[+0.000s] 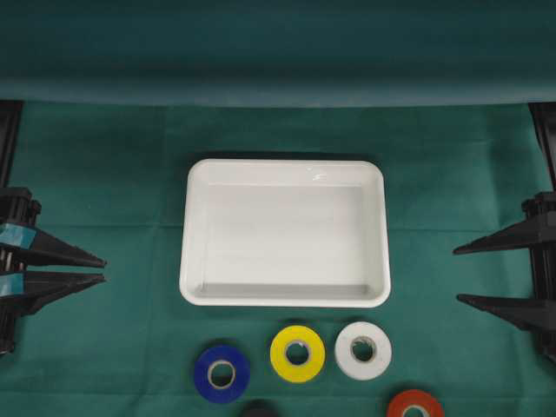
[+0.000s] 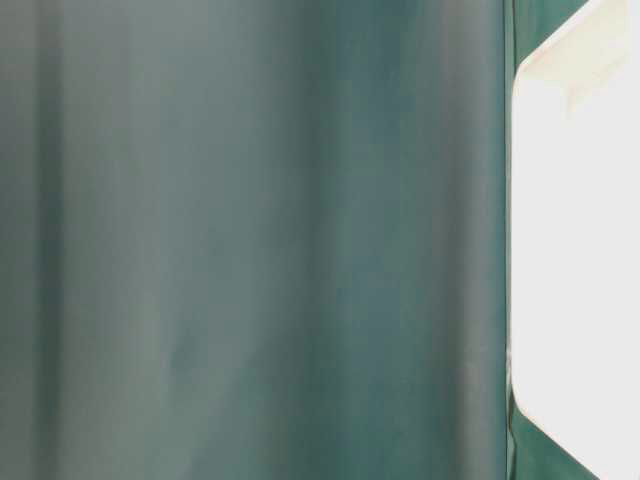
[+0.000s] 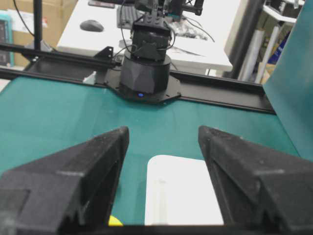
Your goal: Put the tape into the white case with the right arm.
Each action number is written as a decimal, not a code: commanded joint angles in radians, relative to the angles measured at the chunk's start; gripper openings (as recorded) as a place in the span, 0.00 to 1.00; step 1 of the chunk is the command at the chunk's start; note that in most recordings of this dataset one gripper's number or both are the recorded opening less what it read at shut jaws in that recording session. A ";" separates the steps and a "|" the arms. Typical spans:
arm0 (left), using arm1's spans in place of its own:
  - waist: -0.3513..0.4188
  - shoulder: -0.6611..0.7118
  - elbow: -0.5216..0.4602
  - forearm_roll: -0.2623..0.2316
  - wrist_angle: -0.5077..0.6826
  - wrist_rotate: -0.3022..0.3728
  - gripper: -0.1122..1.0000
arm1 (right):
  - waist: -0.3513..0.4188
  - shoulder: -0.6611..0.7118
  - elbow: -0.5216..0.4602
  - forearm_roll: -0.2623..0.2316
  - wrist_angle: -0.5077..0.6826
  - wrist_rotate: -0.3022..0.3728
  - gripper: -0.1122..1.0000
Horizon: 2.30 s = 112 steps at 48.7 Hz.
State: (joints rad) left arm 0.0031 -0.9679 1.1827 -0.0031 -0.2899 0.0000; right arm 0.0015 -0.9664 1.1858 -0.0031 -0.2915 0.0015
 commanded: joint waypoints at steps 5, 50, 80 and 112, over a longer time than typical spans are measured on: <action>-0.006 -0.008 0.034 -0.021 0.051 -0.002 0.21 | 0.008 0.008 0.002 0.002 0.003 0.023 0.22; -0.012 -0.252 0.222 -0.020 0.273 0.006 0.10 | 0.008 0.005 0.048 -0.031 0.034 0.017 0.20; -0.014 -0.252 0.239 -0.020 0.281 0.000 0.10 | 0.008 0.092 -0.008 -0.020 0.288 0.040 0.85; -0.014 -0.252 0.241 -0.020 0.281 -0.002 0.10 | 0.029 0.140 -0.054 -0.025 0.402 0.097 0.85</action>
State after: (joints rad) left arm -0.0092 -1.2272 1.4343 -0.0215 -0.0046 0.0000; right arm 0.0153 -0.8468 1.1643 -0.0276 0.1273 0.0982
